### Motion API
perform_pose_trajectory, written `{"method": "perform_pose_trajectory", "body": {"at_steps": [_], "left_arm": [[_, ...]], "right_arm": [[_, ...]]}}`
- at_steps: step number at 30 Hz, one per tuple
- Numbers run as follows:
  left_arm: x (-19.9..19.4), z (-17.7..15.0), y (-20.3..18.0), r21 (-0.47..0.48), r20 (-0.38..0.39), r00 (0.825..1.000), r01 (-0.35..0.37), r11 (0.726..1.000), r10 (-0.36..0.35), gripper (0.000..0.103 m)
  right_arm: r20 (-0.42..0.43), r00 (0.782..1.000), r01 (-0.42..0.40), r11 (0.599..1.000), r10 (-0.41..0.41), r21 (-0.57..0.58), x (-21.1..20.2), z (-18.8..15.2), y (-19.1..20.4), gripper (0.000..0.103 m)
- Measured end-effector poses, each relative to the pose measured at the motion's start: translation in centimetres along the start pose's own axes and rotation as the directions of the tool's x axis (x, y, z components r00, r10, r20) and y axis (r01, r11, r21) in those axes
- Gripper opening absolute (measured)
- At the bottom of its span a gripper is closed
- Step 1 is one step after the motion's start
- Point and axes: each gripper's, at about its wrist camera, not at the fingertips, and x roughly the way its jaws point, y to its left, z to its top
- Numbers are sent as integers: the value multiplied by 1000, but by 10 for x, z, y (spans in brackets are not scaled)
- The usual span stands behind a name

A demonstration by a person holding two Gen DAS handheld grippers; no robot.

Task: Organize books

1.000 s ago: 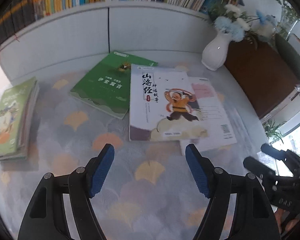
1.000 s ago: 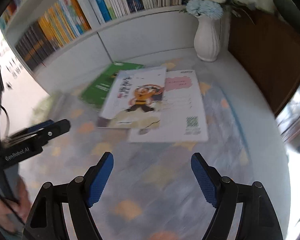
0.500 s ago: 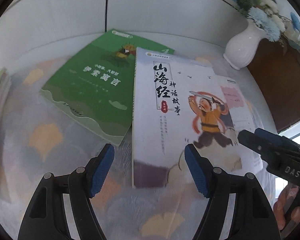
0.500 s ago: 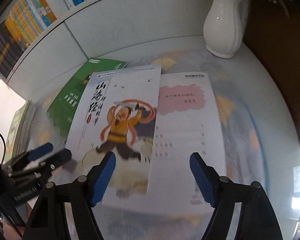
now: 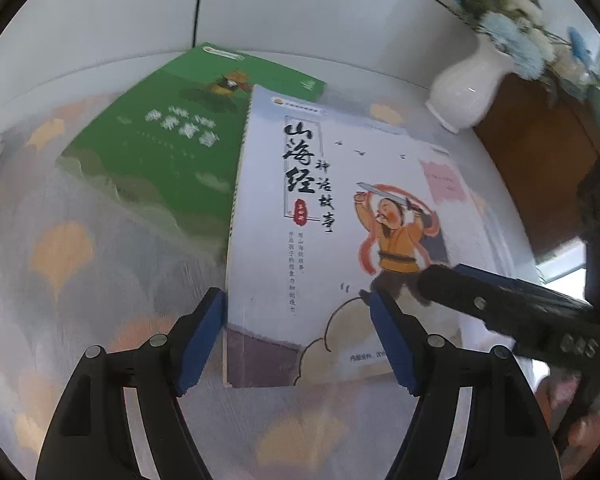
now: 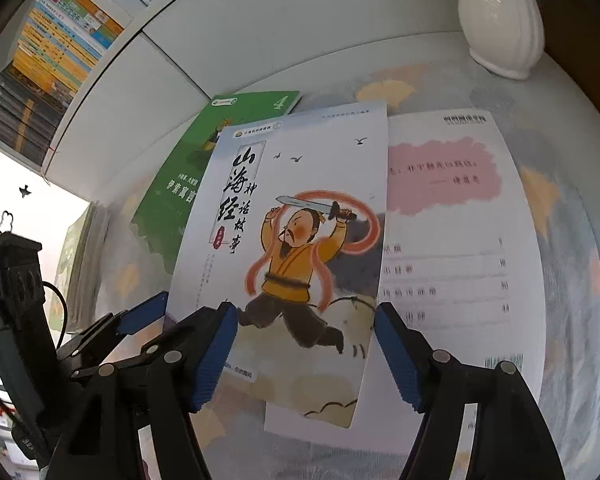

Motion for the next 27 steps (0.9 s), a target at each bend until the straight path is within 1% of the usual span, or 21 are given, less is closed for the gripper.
{"method": "perform_pose_trajectory", "body": {"at_steps": [2, 4, 5, 6, 8, 9, 11, 12, 13, 14, 15, 16, 17, 19, 21, 23, 25, 26, 27], "left_arm": [[-15, -19, -4, -3, -6, 999, 32, 999, -32, 71], [-28, -45, -9, 2, -28, 999, 38, 999, -38, 71], [-32, -57, -11, 9, -39, 999, 37, 999, -37, 71], [-37, -76, -14, 14, -60, 997, 41, 999, -41, 71], [-45, -101, -16, 6, -91, 994, 63, 998, -62, 71], [-51, -120, -18, -6, -112, 990, 84, 996, -84, 71], [-54, -143, -21, -20, -151, 981, 122, 992, -123, 71], [-57, -159, -24, -17, -172, 974, 146, 989, -147, 71], [-60, -167, -27, -3, -170, 974, 149, 989, -148, 71], [-64, -174, -29, 15, -159, 978, 139, 990, -134, 71], [-66, -177, -29, 11, -148, 982, 121, 993, -118, 70], [-67, -179, -27, -6, -138, 984, 112, 994, -111, 64], [-68, -178, -22, -42, -124, 986, 108, 993, -113, 62], [-68, -179, -14, -103, -100, 986, 124, 987, -135, 59], [-67, -177, -13, -108, -82, 988, 122, 987, -131, 54], [-64, -174, -13, -114, -69, 989, 125, 986, -133, 54], [-68, -179, -8, -173, -47, 983, 168, 971, -178, 54], [-71, -179, 1, -233, -26, 972, 221, 947, -233, 54], [-70, -176, 4, -269, -7, 962, 260, 927, -272, 54]], "right_arm": [[-13, 1000, -5, 1000, 5, 14, -5, -11, -3, 70], [-35, 999, 6, 1000, -6, -4, -12, -28, -2, 70], [-48, 999, 11, 1000, -12, -23, -16, -41, 0, 70], [-66, 998, 16, 999, -19, -49, -20, -58, 4, 70], [-93, 995, 26, 995, -35, -92, -25, -84, 7, 70], [-106, 993, 38, 993, -50, -114, -29, -103, 9, 70], [-109, 990, 65, 984, -84, -165, -38, -138, 12, 70], [-107, 988, 91, 974, -115, -210, -44, -158, 16, 70], [-100, 984, 118, 965, -145, -233, -46, -170, 18, 70], [-98, 980, 140, 954, -171, -265, -49, -182, 20, 69], [-100, 977, 151, 946, -186, -285, -53, -191, 21, 66], [-104, 977, 152, 945, -189, -289, -55, -196, 20, 61], [-105, 977, 151, 948, -186, -279, -58, -200, 18, 59], [-91, 979, 156, 956, -183, -250, -64, -202, 13, 50], [-83, 981, 152, 962, -174, -226, -67, -203, 7, 47], [-81, 986, 127, 971, -146, -205, -68, -204, 3, 48], [-74, 991, 95, 978, -110, -186, -73, -207, -3, 48], [-71, 993, 85, 982, -98, -171, -76, -208, -7, 48], [-70, 995, 66, 986, -77, -150, -76, -205, -13, 49]]}}
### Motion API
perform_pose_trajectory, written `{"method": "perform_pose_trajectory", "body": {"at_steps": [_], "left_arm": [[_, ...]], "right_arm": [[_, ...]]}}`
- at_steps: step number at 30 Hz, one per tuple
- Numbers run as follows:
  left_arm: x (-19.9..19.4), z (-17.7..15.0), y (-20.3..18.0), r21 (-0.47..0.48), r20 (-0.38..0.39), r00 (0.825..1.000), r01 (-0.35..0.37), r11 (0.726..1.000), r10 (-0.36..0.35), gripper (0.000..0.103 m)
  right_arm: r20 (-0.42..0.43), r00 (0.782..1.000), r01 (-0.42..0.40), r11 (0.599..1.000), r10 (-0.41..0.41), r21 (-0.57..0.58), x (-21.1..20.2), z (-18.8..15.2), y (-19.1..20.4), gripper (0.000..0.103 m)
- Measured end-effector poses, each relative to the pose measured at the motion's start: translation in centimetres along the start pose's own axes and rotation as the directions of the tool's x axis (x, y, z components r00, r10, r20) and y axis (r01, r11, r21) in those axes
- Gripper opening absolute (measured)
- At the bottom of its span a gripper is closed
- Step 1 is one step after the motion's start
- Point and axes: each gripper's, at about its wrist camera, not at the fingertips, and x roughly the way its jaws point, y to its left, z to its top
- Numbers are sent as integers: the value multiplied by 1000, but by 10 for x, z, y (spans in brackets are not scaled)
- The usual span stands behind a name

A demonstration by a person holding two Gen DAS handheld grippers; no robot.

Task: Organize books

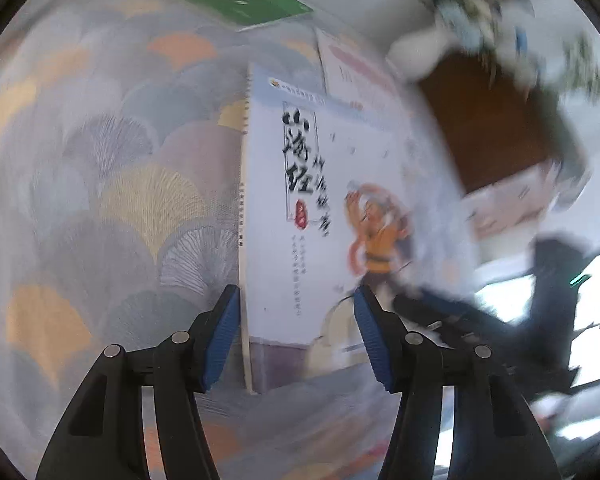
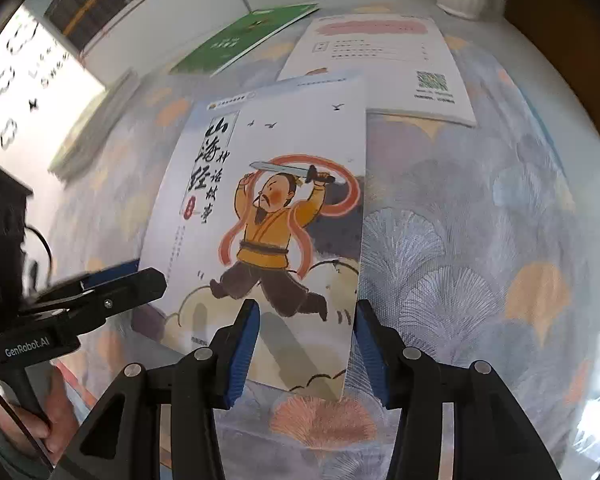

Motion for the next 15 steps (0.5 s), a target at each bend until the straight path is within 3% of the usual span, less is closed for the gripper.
{"method": "perform_pose_trajectory", "body": {"at_steps": [2, 3, 6, 8, 9, 11, 15], "left_arm": [[-11, 2, 7, -88, 30, 989, 148, 985, -146, 54], [-16, 3, 8, -123, 46, 973, 228, 966, -224, 54], [-18, 3, 8, -185, 74, 940, 342, 921, -334, 54], [-13, 3, 6, -183, 84, 952, 304, 935, -293, 54], [-8, 3, 4, -166, 76, 973, 229, 959, -219, 54], [5, 2, -1, -134, 54, 990, 137, 981, -131, 43], [22, 0, -19, -67, 32, 998, 54, 996, -52, 28]], "right_arm": [[10, 999, -53, 998, 53, 42, -3, -1, -10, 49], [13, 997, -83, 994, 82, 65, -3, -1, -15, 49], [22, 989, -145, 981, 144, 126, -3, -1, -26, 50], [27, 988, -157, 978, 155, 137, -4, -3, -27, 50], [28, 987, -159, 978, 157, 134, -5, -3, -27, 50], [30, 987, -161, 978, 159, 129, -6, -4, -27, 50], [40, 984, -178, 975, 175, 130, -9, -10, -28, 54]]}}
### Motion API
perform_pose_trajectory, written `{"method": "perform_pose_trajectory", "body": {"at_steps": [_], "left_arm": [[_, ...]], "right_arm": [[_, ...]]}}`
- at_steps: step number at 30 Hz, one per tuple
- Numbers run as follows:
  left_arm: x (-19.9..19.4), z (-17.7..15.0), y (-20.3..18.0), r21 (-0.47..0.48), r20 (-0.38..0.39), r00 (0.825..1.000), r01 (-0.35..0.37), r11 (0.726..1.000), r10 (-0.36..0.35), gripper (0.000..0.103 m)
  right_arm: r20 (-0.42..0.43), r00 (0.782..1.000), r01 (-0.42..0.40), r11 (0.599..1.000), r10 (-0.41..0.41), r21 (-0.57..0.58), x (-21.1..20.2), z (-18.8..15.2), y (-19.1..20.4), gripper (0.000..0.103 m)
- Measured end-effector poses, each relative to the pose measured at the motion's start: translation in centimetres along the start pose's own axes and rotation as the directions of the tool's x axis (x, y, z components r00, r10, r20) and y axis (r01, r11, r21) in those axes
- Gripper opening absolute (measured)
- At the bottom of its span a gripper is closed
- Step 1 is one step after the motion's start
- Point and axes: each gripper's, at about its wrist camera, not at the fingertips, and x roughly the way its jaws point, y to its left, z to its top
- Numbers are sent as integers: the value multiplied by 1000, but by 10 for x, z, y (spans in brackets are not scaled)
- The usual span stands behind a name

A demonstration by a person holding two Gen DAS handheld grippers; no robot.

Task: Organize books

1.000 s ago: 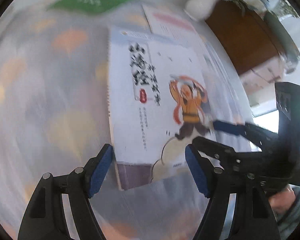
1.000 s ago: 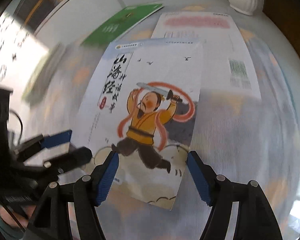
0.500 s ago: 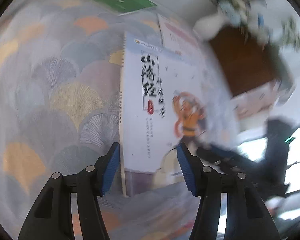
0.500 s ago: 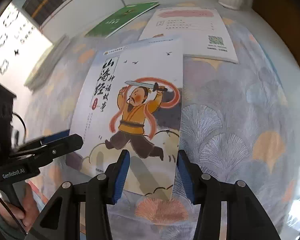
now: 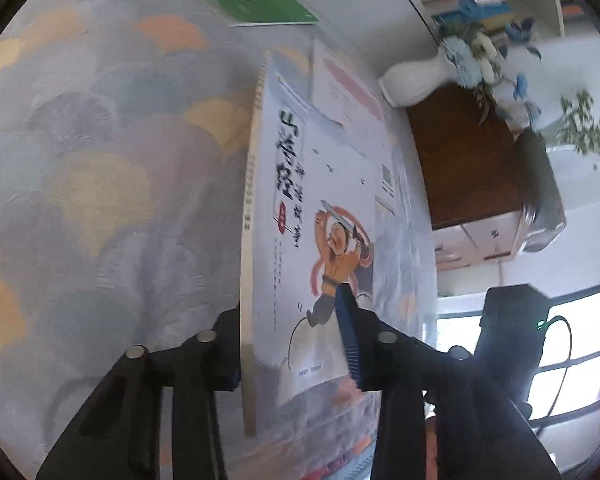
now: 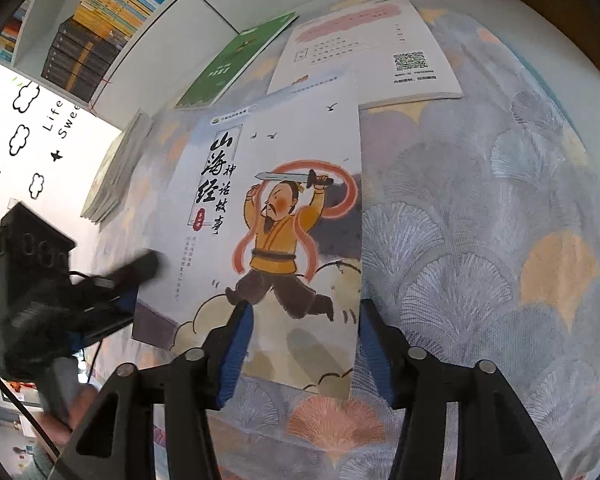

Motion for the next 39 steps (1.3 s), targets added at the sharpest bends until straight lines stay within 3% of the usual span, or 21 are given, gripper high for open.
{"method": "perform_pose_trajectory", "body": {"at_steps": [2, 4, 7, 9, 11, 14, 16, 17, 19, 21, 22, 25, 27, 30, 34, 36, 39], "left_arm": [[1, -1, -8, 21, 3, 1000, 1, 1000, -1, 25], [-6, 6, -6, -46, -7, 992, 123, 991, -124, 25], [-14, 17, 2, -164, 18, 951, 307, 937, -309, 25], [-14, 25, 4, -216, 27, 926, 373, 902, -376, 25], [-10, 29, 8, -266, 33, 903, 421, 867, -428, 25], [-1, 32, 10, -317, 27, 888, 443, 839, -458, 25], [0, 33, 8, -311, 14, 900, 418, 854, -435, 25], [3, 32, 8, -315, 3, 908, 398, 861, -419, 25], [2, 31, 14, -325, 0, 923, 364, 873, -384, 25], [2, 32, 13, -285, -25, 956, 273, 919, -292, 25], [2, 32, 8, -231, -47, 977, 191, 954, -207, 25], [8, 32, -13, -77, -96, 995, 4, 997, -11, 25], [12, 29, -28, 28, -108, 991, -80, 996, 83, 26], [11, 25, -44, 120, -95, 984, -142, 983, 153, 27], [-6, 25, -53, 170, -39, 983, -170, 971, 179, 29], [-16, 24, -62, 241, -3, 973, -223, 945, 231, 29], [-31, 26, -62, 293, 13, 971, -232, 927, 239, 29]], "right_arm": [[1, 1000, -6, 1000, 6, -2, -2, -1, -2, 55], [-5, 1000, -14, 1000, 14, -4, -1, 0, -3, 55], [-61, 997, -58, 998, 57, -10, -5, 8, -11, 57], [-69, 990, -122, 991, 125, 44, -17, 11, -27, 60], [-82, 966, -235, 963, 247, 132, -17, 13, -46, 63], [-61, 911, -376, 883, 408, 281, -7, 11, -68, 65], [-13, 874, -454, 826, 486, 334, 0, 12, -74, 65], [7, 866, -472, 811, 501, 347, 2, 13, -75, 62], [42, 849, -503, 782, 527, 368, 6, 14, -73, 46], [53, 873, -471, 810, 485, 349, 3, 14, -70, 35], [48, 885, -453, 832, 463, 321, 1, 16, -66, 29], [27, 940, -340, 921, 341, 190, -12, 19, -44, 27], [30, 974, -228, 972, 226, 62, -21, 22, -22, 27], [29, 994, -107, 991, 110, -84, -27, 24, 6, 27], [56, 998, -4, 968, 19, -249, -35, 24, 34, 27], [57, 998, 17, 948, 1, -317, -38, 19, 46, 27], [80, 996, 62, 913, -33, -404, -41, 15, 70, 27]]}}
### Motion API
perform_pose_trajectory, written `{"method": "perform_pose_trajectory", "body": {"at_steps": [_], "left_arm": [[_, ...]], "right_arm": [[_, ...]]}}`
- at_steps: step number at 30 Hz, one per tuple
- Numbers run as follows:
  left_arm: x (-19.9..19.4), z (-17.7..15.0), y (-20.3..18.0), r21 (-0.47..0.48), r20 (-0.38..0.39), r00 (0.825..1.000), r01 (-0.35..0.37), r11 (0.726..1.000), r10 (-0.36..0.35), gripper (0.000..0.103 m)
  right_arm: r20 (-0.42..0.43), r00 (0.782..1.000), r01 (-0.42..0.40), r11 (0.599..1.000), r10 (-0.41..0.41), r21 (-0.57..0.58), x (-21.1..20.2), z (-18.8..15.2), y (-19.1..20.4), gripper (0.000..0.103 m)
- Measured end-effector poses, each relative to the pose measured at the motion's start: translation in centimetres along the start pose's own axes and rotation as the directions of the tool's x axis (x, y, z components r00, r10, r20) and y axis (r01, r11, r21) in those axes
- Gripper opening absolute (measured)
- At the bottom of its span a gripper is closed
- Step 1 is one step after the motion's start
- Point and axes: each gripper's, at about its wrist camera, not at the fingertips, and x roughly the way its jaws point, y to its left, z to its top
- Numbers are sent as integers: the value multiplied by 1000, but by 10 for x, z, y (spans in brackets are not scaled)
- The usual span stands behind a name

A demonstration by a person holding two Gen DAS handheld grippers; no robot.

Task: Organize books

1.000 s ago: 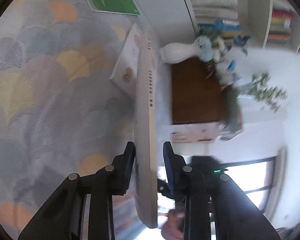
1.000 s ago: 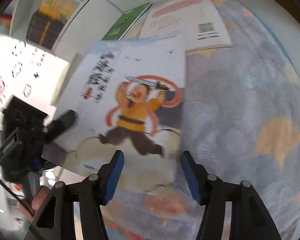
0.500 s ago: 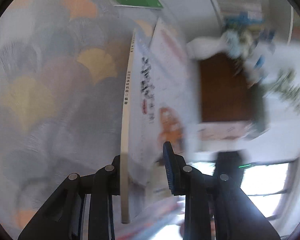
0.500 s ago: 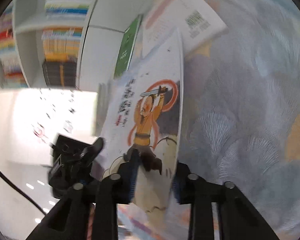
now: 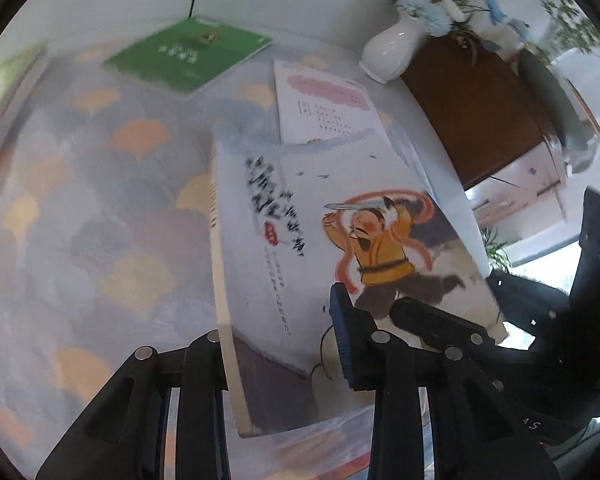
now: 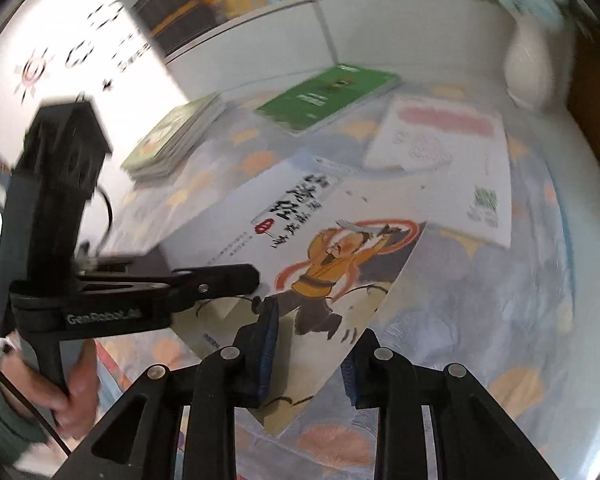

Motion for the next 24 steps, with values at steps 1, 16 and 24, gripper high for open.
{"method": "perform_pose_trajectory", "body": {"at_steps": [1, 16, 24], "left_arm": [[-8, 1, 5, -1, 7, 1000, 11, 1000, -11, 29], [-154, 71, 177, -31, 240, 970, -40, 999, 46, 33], [-162, 108, 303, -99, 295, 951, -62, 993, 89, 33]], "right_arm": [[7, 1000, 15, 1000, -15, -20, 3, 4, 6, 27], [192, 979, -35, 988, 63, -150, 30, 123, 172, 29], [215, 969, -86, 983, 120, -160, 127, 204, 260, 29]]}}
